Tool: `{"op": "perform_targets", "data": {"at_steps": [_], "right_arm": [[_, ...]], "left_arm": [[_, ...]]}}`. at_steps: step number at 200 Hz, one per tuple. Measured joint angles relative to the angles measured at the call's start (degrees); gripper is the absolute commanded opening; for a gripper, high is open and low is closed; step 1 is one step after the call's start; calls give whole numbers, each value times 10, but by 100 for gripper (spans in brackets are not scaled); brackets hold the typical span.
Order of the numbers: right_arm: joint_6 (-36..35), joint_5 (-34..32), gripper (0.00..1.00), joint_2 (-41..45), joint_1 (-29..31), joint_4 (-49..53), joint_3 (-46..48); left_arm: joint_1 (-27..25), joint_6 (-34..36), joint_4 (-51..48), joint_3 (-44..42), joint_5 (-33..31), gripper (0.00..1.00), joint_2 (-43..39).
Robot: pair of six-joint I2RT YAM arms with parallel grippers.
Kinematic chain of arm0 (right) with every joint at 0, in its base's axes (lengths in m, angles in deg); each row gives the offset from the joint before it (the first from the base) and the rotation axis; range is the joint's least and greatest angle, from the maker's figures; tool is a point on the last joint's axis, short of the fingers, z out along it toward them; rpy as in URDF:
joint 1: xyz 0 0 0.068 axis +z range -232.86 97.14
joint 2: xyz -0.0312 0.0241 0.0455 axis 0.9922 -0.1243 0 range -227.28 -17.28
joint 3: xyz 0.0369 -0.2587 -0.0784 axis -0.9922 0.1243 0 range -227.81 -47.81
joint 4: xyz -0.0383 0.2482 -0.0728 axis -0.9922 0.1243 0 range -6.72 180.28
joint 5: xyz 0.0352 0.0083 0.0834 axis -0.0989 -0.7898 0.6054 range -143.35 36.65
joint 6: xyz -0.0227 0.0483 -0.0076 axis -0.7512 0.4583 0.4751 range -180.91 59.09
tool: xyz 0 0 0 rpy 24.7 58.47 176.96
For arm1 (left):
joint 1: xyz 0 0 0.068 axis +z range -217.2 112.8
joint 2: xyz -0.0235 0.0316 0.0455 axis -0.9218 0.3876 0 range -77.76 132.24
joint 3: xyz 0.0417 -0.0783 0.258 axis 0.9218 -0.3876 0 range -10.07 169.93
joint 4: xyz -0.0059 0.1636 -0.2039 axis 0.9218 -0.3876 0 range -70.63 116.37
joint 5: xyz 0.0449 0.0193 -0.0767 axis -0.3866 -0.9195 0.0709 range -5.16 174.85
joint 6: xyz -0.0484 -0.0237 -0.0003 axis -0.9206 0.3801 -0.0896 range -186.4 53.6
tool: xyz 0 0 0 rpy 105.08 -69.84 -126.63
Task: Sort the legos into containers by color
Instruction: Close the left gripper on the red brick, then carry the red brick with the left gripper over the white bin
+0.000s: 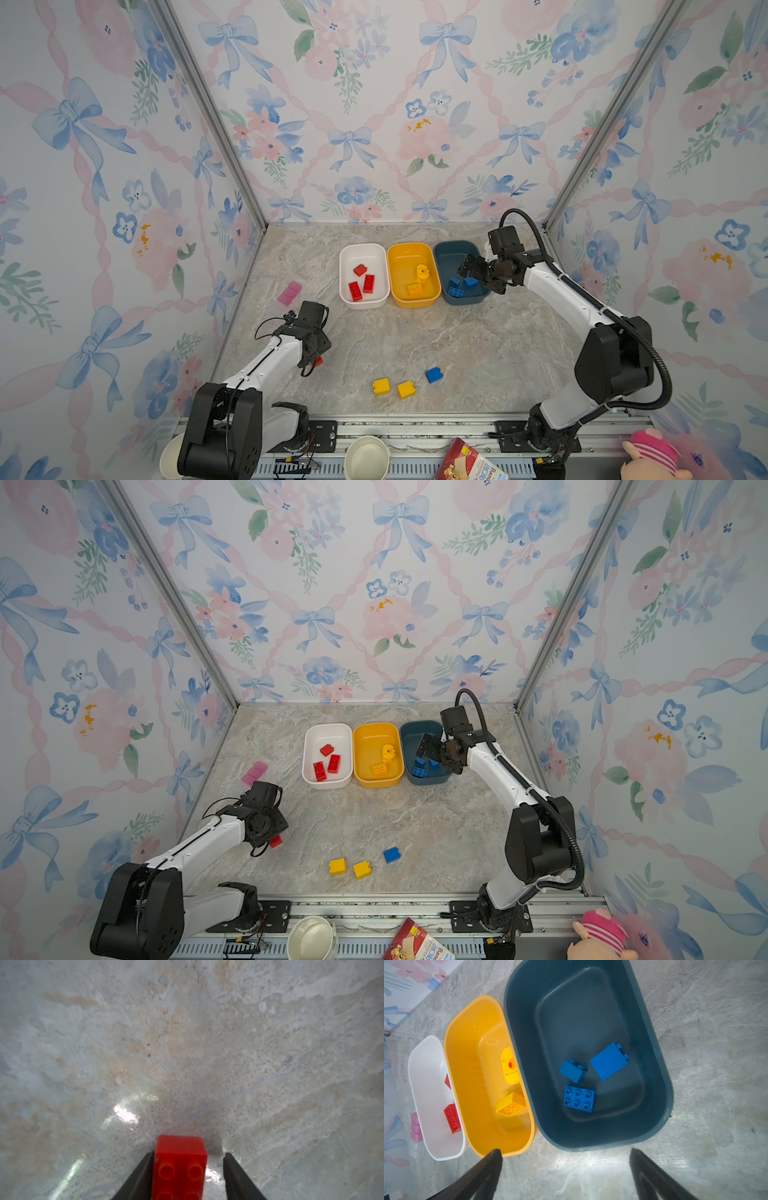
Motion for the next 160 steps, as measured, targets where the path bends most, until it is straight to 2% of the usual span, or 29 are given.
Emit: {"op": "perform_targets", "data": {"at_steps": [50, 107, 160], "right_arm": [[4, 1, 99, 3, 0, -2, 6], [9, 5, 99, 6, 0, -2, 17], [22, 13, 98, 28, 1, -4, 40]], "left_arm": [[-7, -13, 0, 1, 6, 25, 0], [-24, -14, -9, 23, 17, 21, -6], [-48, -9, -16, 137, 0, 20, -13]]}}
